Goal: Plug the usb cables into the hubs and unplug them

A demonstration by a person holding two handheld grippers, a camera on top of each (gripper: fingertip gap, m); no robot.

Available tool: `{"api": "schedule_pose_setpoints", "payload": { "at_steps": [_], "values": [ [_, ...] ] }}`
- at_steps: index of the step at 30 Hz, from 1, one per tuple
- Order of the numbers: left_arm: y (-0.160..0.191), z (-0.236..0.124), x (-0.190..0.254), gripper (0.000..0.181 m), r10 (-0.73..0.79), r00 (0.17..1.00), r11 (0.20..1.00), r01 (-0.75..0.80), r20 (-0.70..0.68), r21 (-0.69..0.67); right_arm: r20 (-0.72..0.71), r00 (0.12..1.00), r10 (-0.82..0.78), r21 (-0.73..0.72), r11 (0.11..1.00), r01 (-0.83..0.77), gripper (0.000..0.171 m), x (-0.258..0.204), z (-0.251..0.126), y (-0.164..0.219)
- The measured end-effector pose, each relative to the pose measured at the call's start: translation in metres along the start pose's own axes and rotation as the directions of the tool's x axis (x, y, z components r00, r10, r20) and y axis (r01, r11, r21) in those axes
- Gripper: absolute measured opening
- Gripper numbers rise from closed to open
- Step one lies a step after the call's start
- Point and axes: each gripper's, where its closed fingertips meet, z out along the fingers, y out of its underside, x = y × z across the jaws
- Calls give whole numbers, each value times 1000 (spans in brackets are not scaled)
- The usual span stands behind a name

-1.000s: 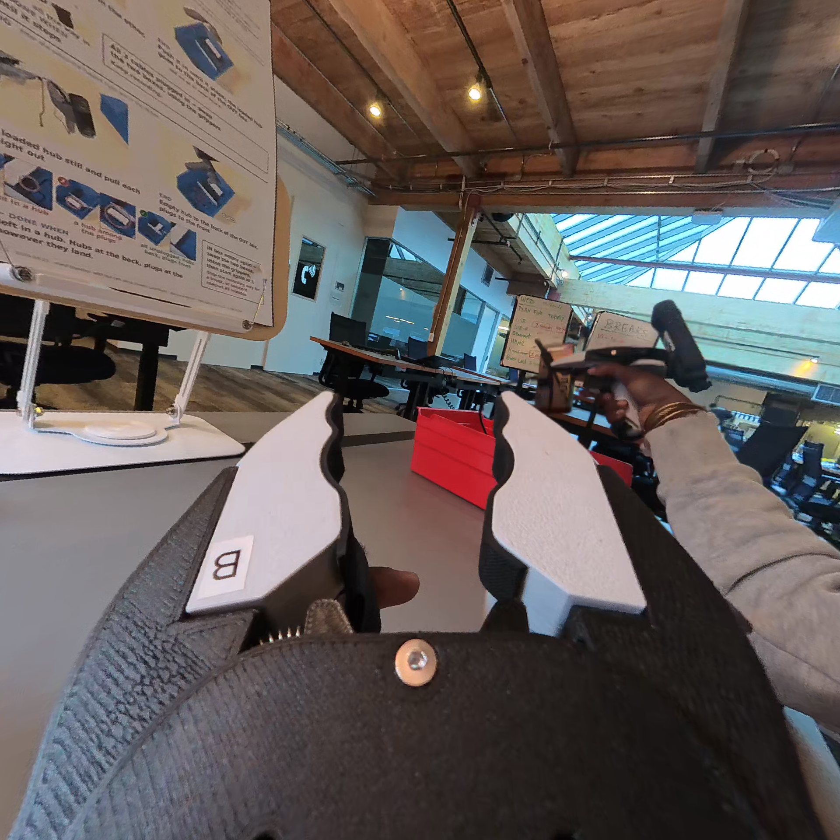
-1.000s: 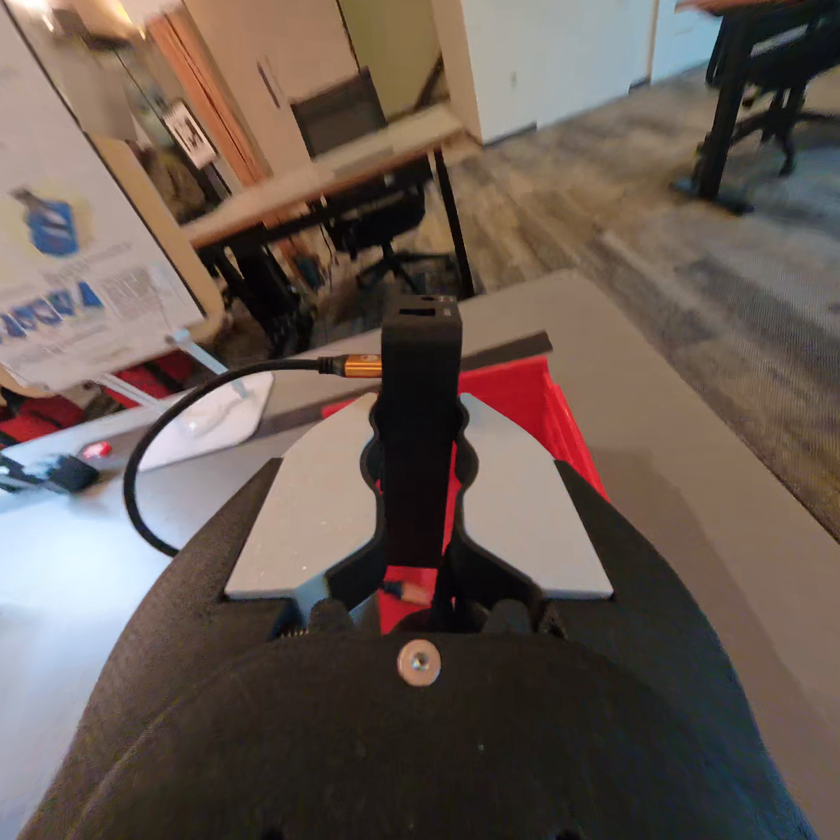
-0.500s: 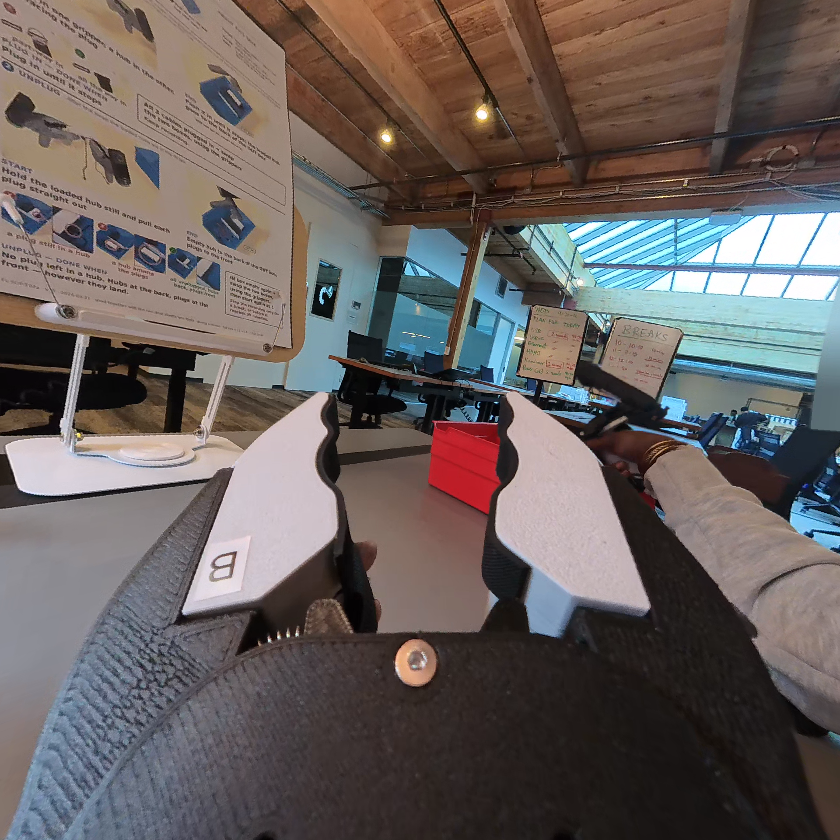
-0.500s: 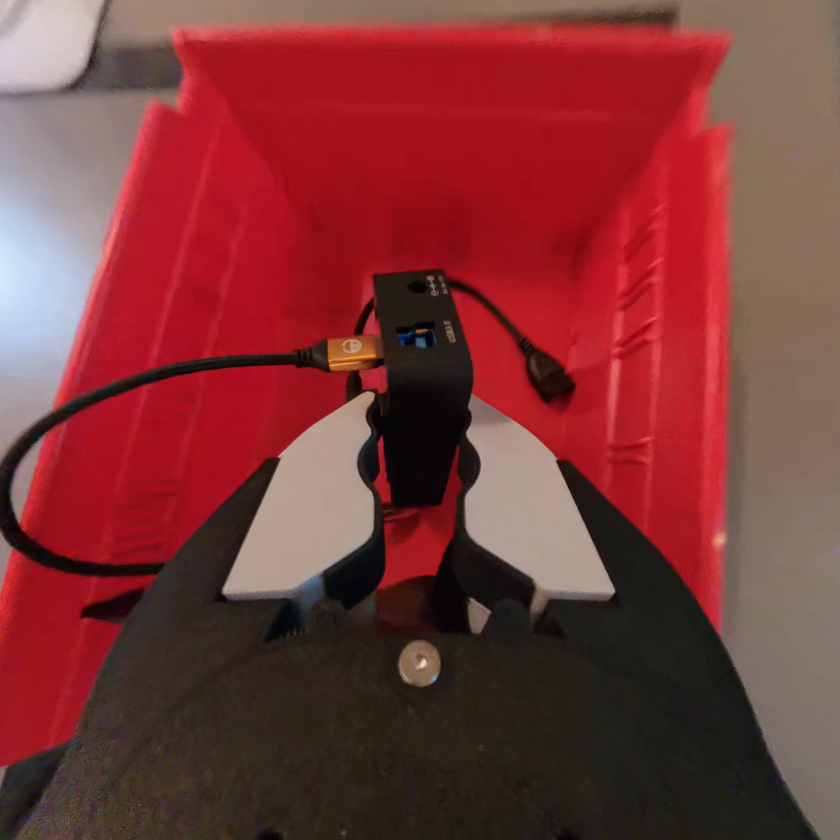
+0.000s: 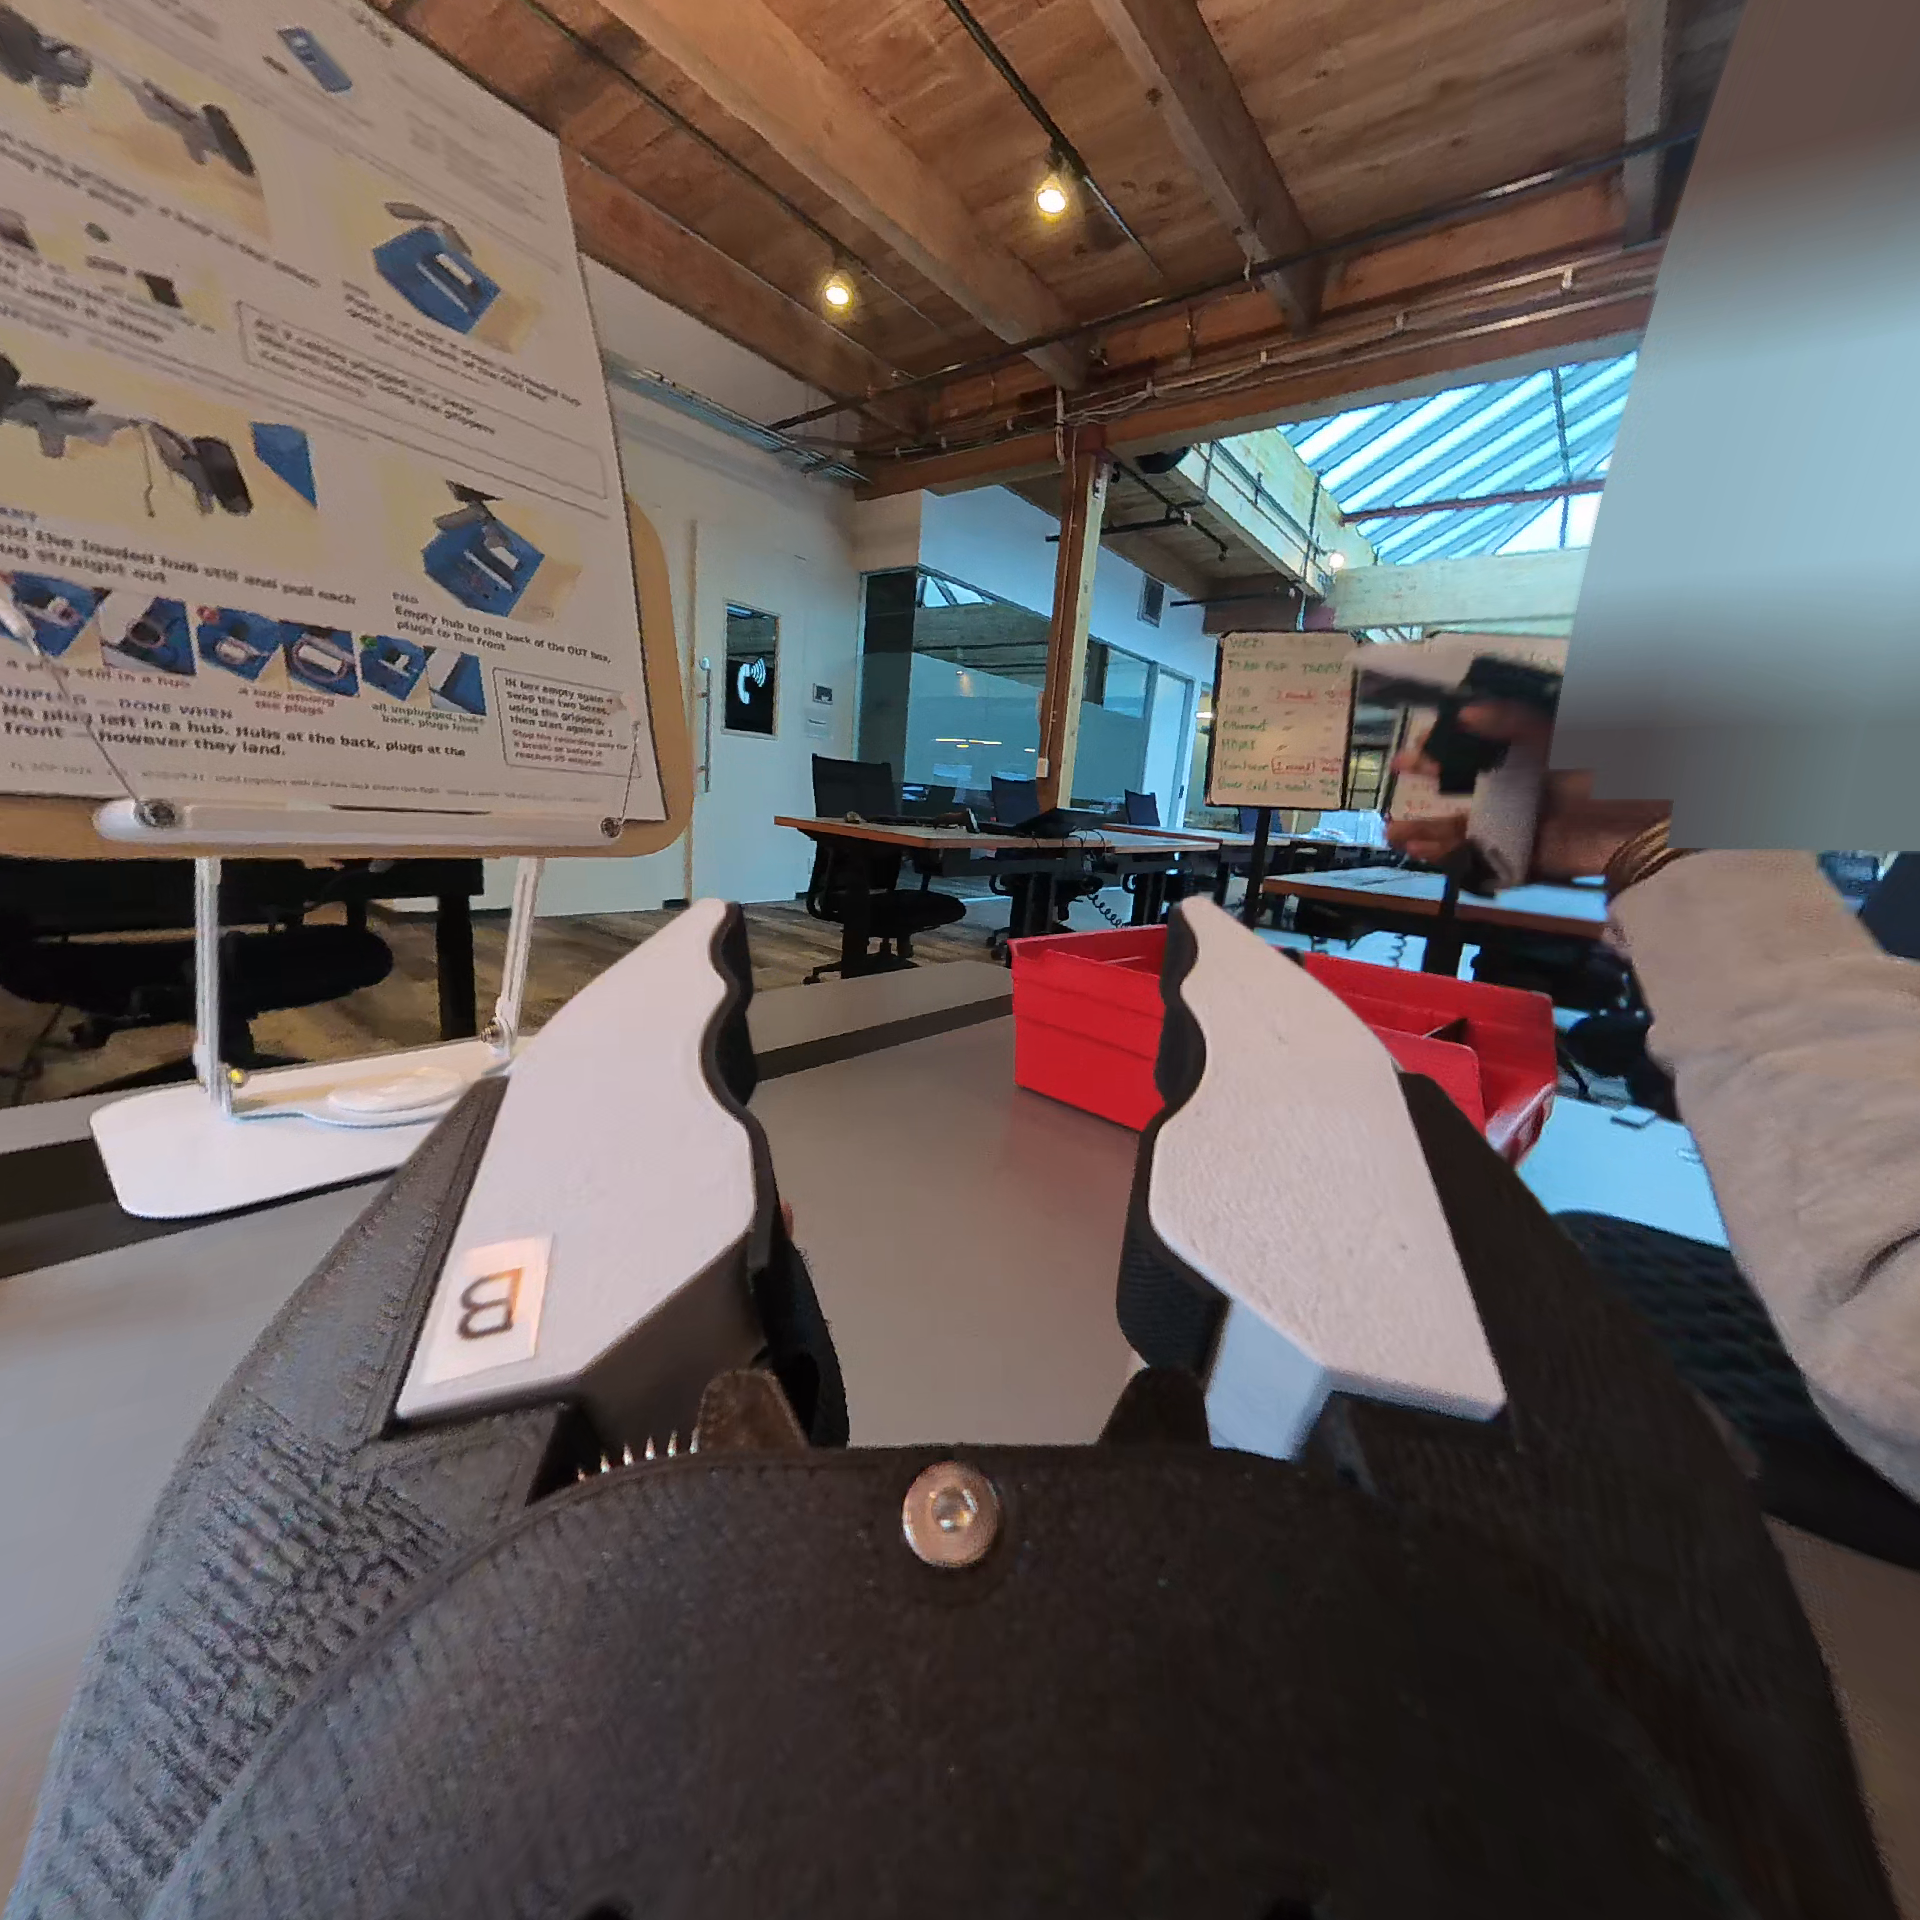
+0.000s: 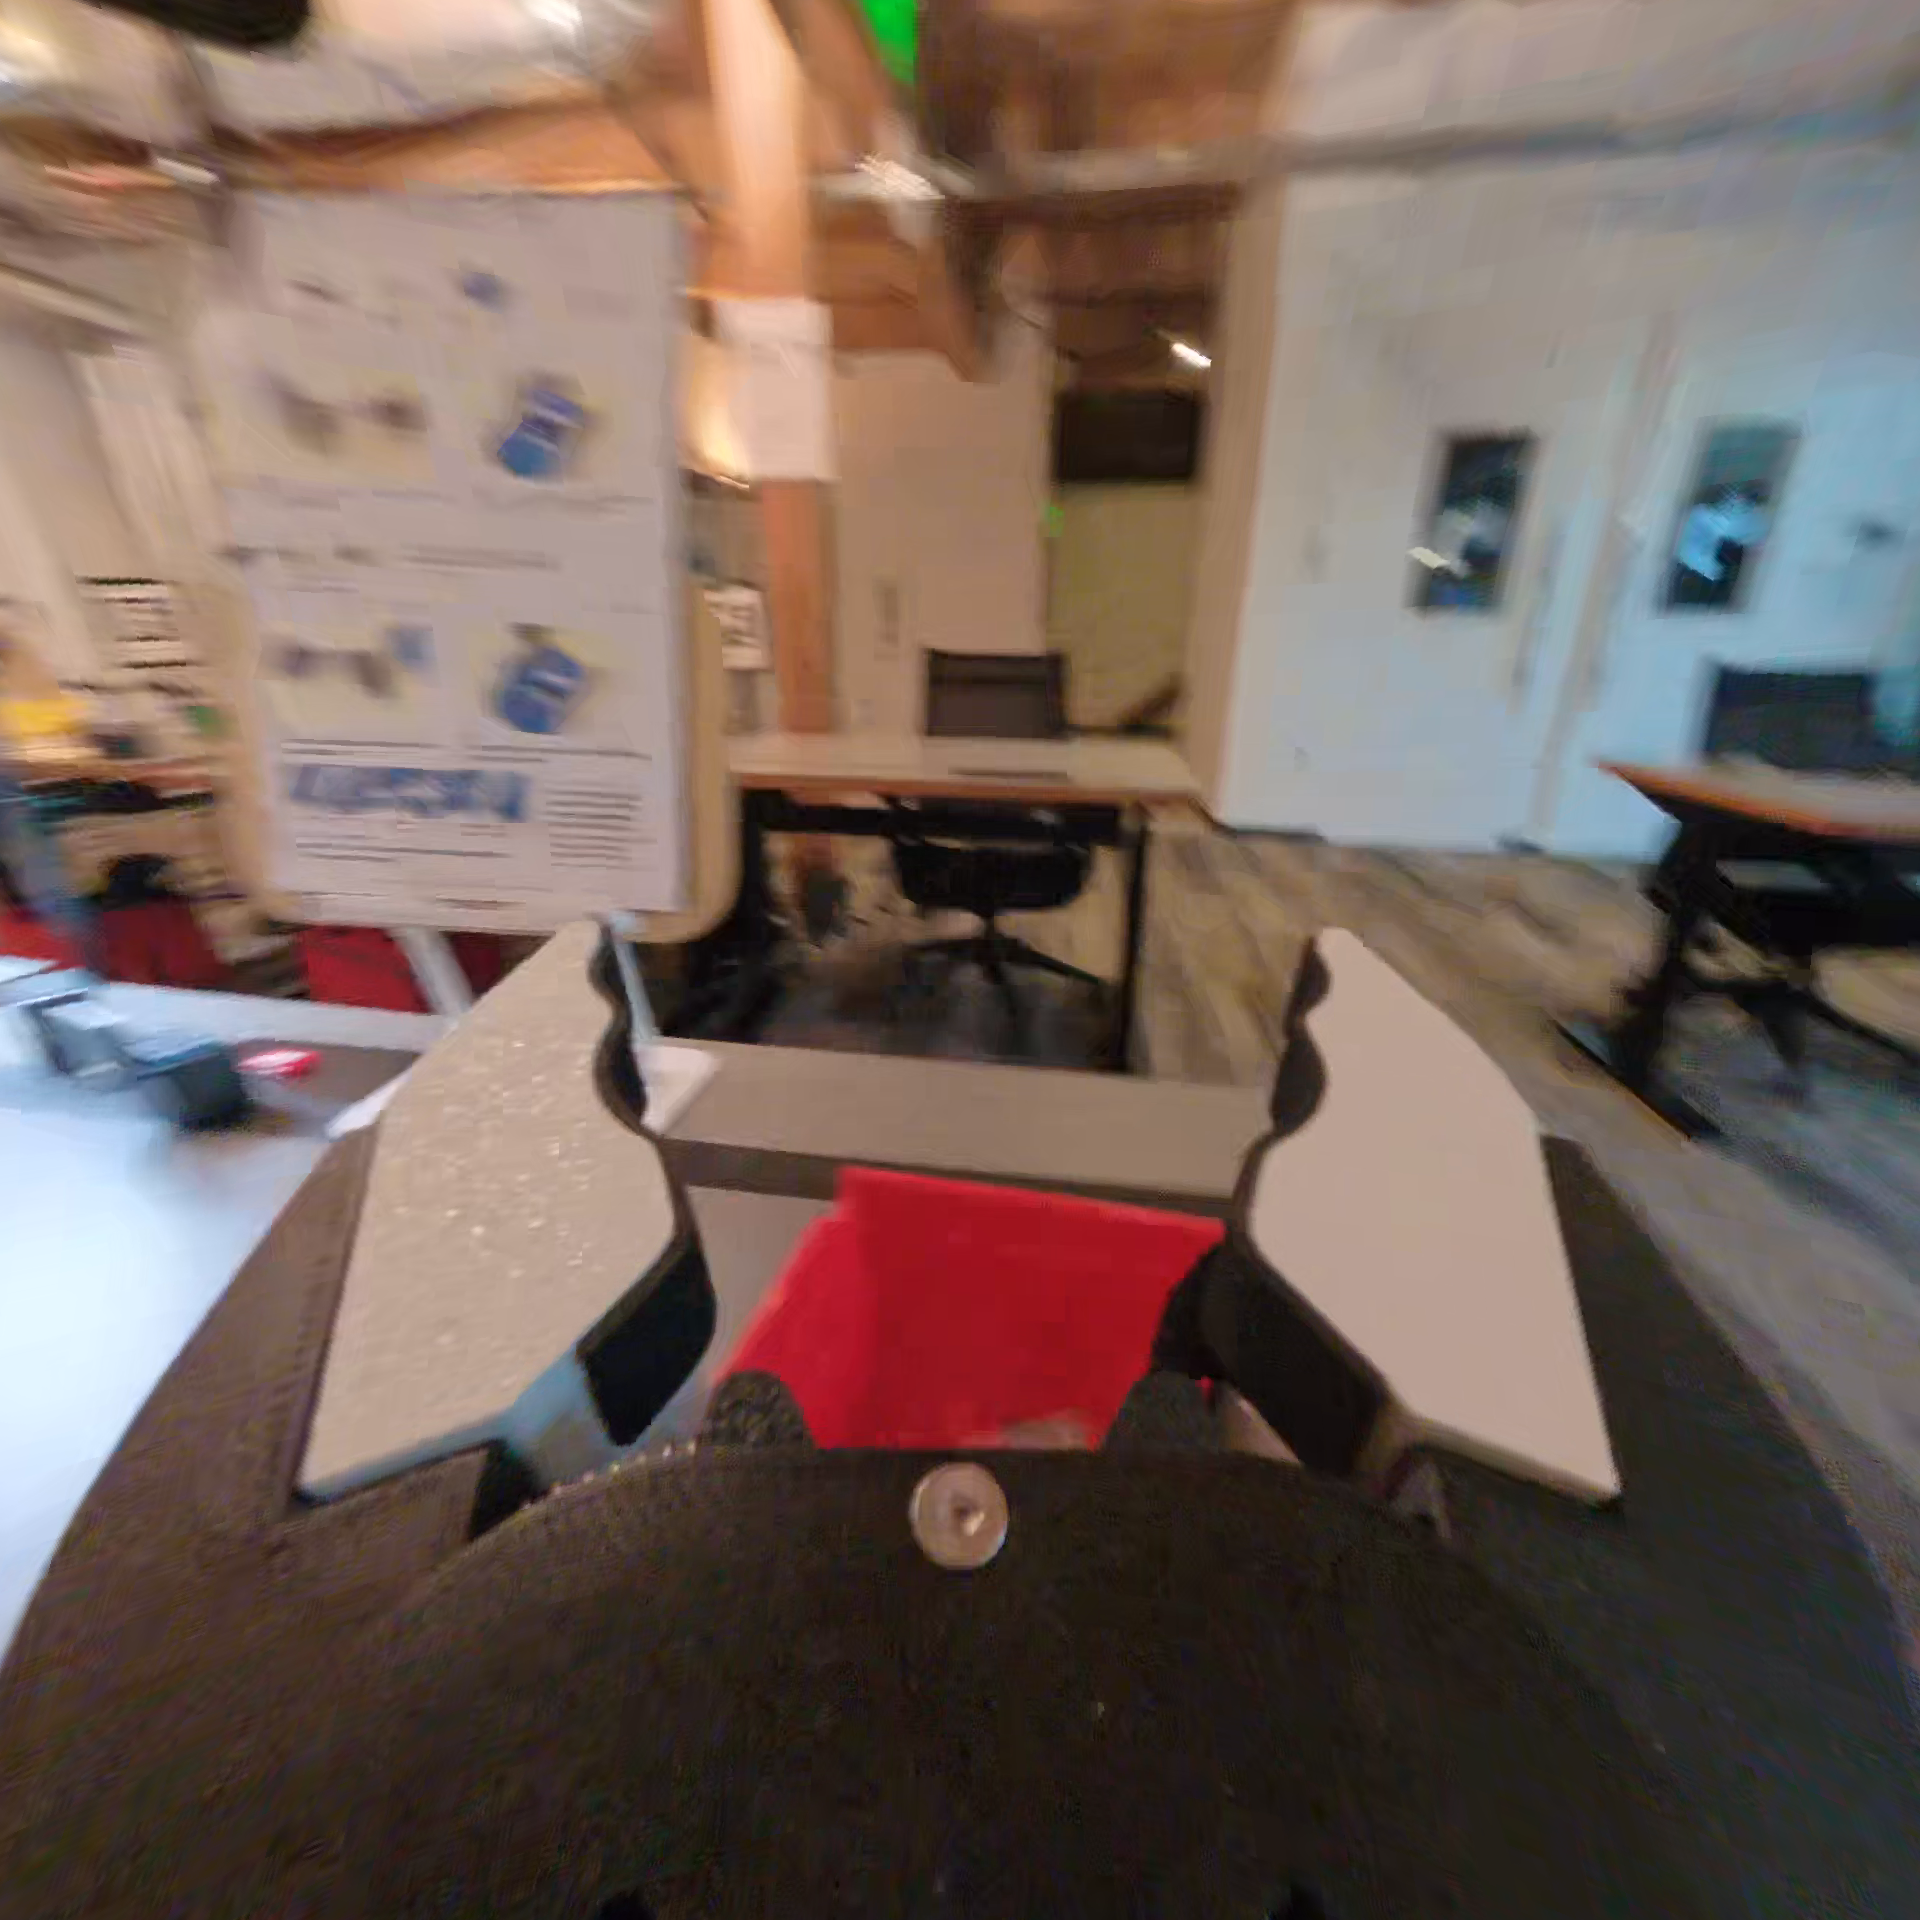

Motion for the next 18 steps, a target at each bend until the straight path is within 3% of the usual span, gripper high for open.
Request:
{"api": "schedule_pose_setpoints", "payload": {
  "at_steps": [2, 3, 8, 11, 13, 15, 18],
  "values": [
    [-3, 0, 4, 76, 28, 1000, 1000, -28, -12, 3, 141, 988, -56, 33, 998, 52, 143, -39, -6, -21],
    [-5, 1, 7, 76, 29, 999, 1000, -29, -19, 8, 173, 980, -102, 41, 994, 97, 146, -53, -8, -28],
    [-33, -4, 19, 79, 7, 999, 999, -5, -53, 40, 373, 905, -205, 111, 978, 176, 146, -115, -22, -47],
    [-69, -22, 43, 79, -126, 974, 992, 129, -187, 3, 435, 881, -187, 95, 982, 161, 146, -130, -27, -47],
    [-101, -45, 58, 79, -196, 934, 981, 187, -297, -58, 460, 868, -187, 78, 982, 171, 146, -135, -29, -44],
    [-121, -78, 56, 79, -205, 917, 970, 145, -341, -194, 463, 864, -197, 63, 980, 189, 146, -136, -30, -40],
    [-136, -130, 6, 73, -40, 977, 918, -46, -209, -393, 473, 858, -199, 64, 979, 192, 146, -138, -31, -40]
  ]
}}
